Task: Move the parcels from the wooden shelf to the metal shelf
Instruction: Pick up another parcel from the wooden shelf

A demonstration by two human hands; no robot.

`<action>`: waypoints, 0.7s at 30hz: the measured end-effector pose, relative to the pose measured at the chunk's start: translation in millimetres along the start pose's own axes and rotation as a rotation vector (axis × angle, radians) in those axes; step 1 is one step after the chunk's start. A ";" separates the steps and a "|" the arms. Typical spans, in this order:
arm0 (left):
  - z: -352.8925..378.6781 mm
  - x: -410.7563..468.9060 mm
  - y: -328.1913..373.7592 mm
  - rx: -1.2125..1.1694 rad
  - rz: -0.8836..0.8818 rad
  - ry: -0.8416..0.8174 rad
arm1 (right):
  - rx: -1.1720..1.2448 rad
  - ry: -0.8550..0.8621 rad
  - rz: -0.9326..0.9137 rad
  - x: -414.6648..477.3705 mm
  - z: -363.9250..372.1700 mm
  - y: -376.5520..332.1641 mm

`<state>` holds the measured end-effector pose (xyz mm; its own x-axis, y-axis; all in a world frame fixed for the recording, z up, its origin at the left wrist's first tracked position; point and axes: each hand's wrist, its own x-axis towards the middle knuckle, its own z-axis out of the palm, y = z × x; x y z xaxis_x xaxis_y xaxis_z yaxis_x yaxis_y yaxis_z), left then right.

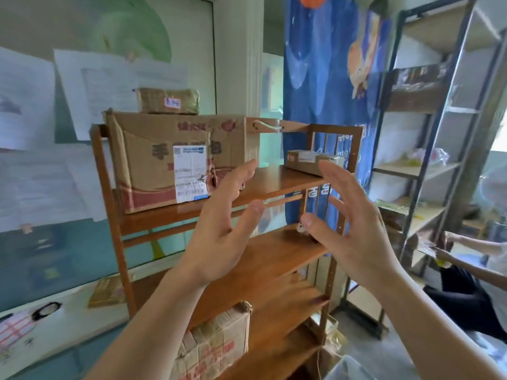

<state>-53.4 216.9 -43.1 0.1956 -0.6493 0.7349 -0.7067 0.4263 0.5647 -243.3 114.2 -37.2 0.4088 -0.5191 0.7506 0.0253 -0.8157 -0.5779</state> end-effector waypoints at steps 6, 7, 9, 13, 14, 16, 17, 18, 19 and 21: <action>71.9 79.0 -59.6 -0.075 0.003 -0.046 | -0.068 0.044 0.033 50.1 -12.0 92.2; 84.4 92.6 -69.2 -0.092 0.007 -0.049 | -0.084 0.052 0.037 58.4 -13.2 107.9; 109.4 123.1 -89.0 -0.129 -0.006 -0.070 | -0.104 0.074 0.055 78.0 -16.3 137.5; 156.4 191.1 -125.3 -0.160 -0.041 -0.125 | -0.146 0.097 0.103 126.4 -25.7 196.0; 167.8 206.0 -133.4 -0.151 -0.044 -0.135 | -0.152 0.105 0.113 139.0 -28.1 211.5; 189.0 233.0 -149.0 -0.126 -0.070 -0.156 | -0.160 0.130 0.136 162.5 -34.3 243.2; 198.9 244.3 -155.8 -0.113 -0.089 -0.161 | -0.162 0.137 0.150 172.3 -36.8 257.4; 208.2 253.9 -161.3 -0.098 -0.109 -0.161 | -0.161 0.142 0.160 180.4 -38.3 271.0; 217.6 262.2 -165.9 -0.079 -0.129 -0.157 | -0.162 0.145 0.166 187.7 -38.9 283.5; 236.0 277.4 -174.5 -0.052 -0.182 -0.135 | -0.156 0.161 0.192 203.9 -39.6 308.0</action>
<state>-36.3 -186.2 -26.4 0.2215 -0.7956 0.5639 -0.6314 0.3237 0.7047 -188.2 -253.0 -49.5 0.2423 -0.6913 0.6807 -0.1842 -0.7216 -0.6673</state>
